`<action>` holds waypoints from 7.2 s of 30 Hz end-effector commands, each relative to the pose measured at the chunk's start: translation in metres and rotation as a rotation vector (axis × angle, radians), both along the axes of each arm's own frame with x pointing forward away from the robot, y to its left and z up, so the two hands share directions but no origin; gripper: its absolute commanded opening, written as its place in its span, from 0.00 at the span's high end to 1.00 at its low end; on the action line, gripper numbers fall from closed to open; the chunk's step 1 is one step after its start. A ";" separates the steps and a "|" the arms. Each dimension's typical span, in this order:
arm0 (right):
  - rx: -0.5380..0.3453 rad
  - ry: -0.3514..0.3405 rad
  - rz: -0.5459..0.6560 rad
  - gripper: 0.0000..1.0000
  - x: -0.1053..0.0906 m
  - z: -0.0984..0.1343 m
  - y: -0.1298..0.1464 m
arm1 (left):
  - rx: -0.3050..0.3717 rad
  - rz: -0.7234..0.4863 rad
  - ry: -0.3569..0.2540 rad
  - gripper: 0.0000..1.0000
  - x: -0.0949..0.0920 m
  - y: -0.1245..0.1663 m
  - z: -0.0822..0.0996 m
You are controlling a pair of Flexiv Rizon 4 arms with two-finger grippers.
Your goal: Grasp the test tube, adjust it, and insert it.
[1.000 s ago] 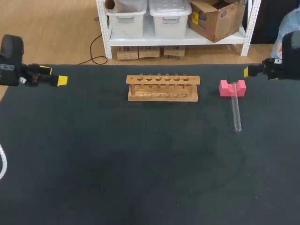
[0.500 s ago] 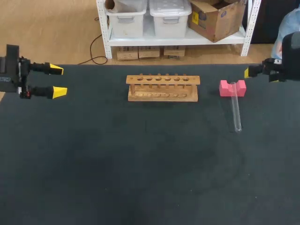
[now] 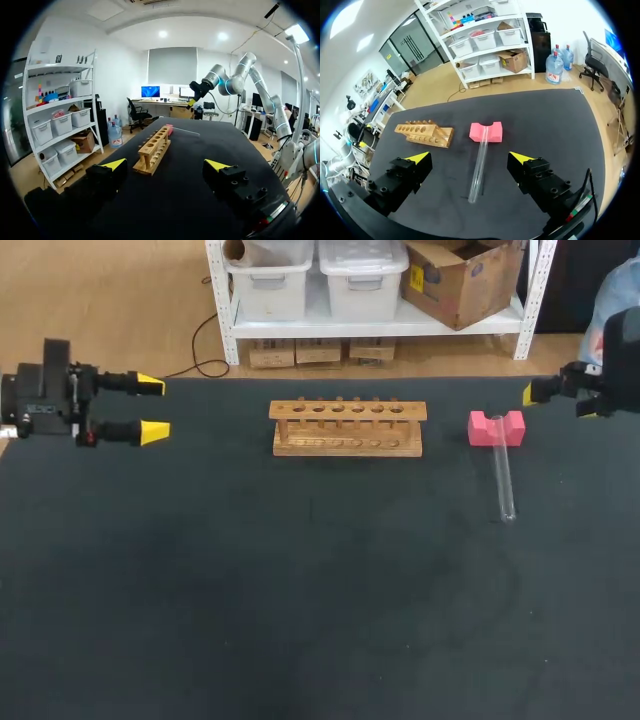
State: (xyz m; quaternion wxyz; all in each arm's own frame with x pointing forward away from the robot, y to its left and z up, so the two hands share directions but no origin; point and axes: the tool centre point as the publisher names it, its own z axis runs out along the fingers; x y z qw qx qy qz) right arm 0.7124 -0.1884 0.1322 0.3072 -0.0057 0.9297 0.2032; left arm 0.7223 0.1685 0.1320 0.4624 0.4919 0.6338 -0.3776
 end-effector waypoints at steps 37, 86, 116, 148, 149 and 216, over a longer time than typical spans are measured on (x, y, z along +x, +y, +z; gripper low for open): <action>-0.438 -0.256 -0.317 0.00 0.010 -0.070 0.045 | 0.026 0.019 -0.010 0.00 0.006 -0.008 -0.002; -0.601 -0.205 -0.296 0.08 0.028 -0.125 0.029 | 0.026 0.019 -0.010 0.00 0.006 -0.008 -0.002; -0.507 -0.111 -0.294 0.53 0.024 -0.143 0.018 | 0.026 0.019 -0.010 0.00 0.006 -0.008 -0.002; -0.471 -0.097 -0.250 1.00 0.017 -0.137 0.026 | 0.026 0.019 -0.010 0.00 0.006 -0.008 -0.002; -0.470 -0.099 -0.249 1.00 0.017 -0.136 0.026 | 0.026 0.019 -0.010 0.00 0.006 -0.008 -0.002; -0.224 -0.197 -0.065 1.00 -0.008 -0.062 0.156 | 0.026 0.019 -0.010 0.00 0.006 -0.008 -0.002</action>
